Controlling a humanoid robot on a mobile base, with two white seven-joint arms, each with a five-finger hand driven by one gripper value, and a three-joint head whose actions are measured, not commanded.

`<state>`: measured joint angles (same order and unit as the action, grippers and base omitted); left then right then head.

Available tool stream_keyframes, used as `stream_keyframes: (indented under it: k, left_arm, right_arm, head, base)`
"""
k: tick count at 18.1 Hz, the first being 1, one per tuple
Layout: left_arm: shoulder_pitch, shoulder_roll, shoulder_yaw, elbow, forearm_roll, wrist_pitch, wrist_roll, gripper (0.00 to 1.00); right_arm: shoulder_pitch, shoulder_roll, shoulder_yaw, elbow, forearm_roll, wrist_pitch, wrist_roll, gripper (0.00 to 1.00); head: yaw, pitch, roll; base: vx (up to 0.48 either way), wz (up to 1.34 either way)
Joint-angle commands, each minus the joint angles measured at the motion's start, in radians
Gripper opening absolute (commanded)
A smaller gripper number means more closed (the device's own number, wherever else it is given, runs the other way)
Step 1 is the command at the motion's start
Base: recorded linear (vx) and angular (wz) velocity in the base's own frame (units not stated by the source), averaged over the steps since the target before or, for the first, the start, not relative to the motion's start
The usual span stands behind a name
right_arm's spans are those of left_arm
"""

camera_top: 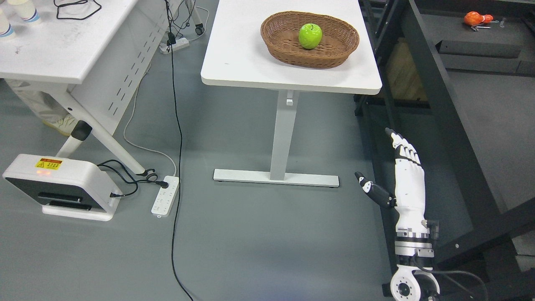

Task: Place green apple on left shelf middle layer
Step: 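Drive toward the table and bring the right hand beside the wicker basket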

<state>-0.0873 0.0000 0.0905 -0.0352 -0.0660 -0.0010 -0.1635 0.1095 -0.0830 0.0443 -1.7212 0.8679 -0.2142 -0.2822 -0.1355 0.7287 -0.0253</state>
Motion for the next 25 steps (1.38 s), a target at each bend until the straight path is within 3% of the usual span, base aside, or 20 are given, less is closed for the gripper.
stream_keyframes:
  k: [1, 8, 13, 18, 25]
  left_arm:
    - [0.000, 0.017, 0.000, 0.000, 0.000, -0.001, 0.001, 1.00]
    - [0.000, 0.017, 0.000, 0.000, 0.000, -0.001, 0.001, 1.00]
    - [0.000, 0.017, 0.000, 0.000, 0.000, -0.001, 0.001, 1.00]
    - [0.000, 0.017, 0.000, 0.000, 0.000, -0.001, 0.001, 1.00]
    - [0.000, 0.017, 0.000, 0.000, 0.000, -0.001, 0.001, 1.00]
  right_arm:
    - [-0.010, -0.044, -0.003, -0.003, 0.095, -0.013, 0.027, 0.99]
    - [-0.034, -0.044, -0.004, -0.003, 0.051, 0.001, 0.325, 0.99]
    - [-0.042, -0.043, -0.004, -0.003, 0.025, -0.025, 0.316, 0.99]
    - [-0.044, -0.035, -0.008, -0.004, -0.024, -0.201, 0.132, 0.99]
    - [-0.047, -0.024, -0.007, -0.003, -0.024, -0.192, 0.104, 0.99]
  head:
    - [0.0000, 0.000, 0.000]
    - [0.0000, 0.000, 0.000]
    - [0.0000, 0.000, 0.000]
    - [0.0000, 0.000, 0.000]
    - [0.0000, 0.000, 0.000]
  base:
    - [0.131, -0.09]
    - [0.217, -0.07]
    - [0.270, 0.05]
    - [0.256, 0.12]
    - [0.231, 0.11]
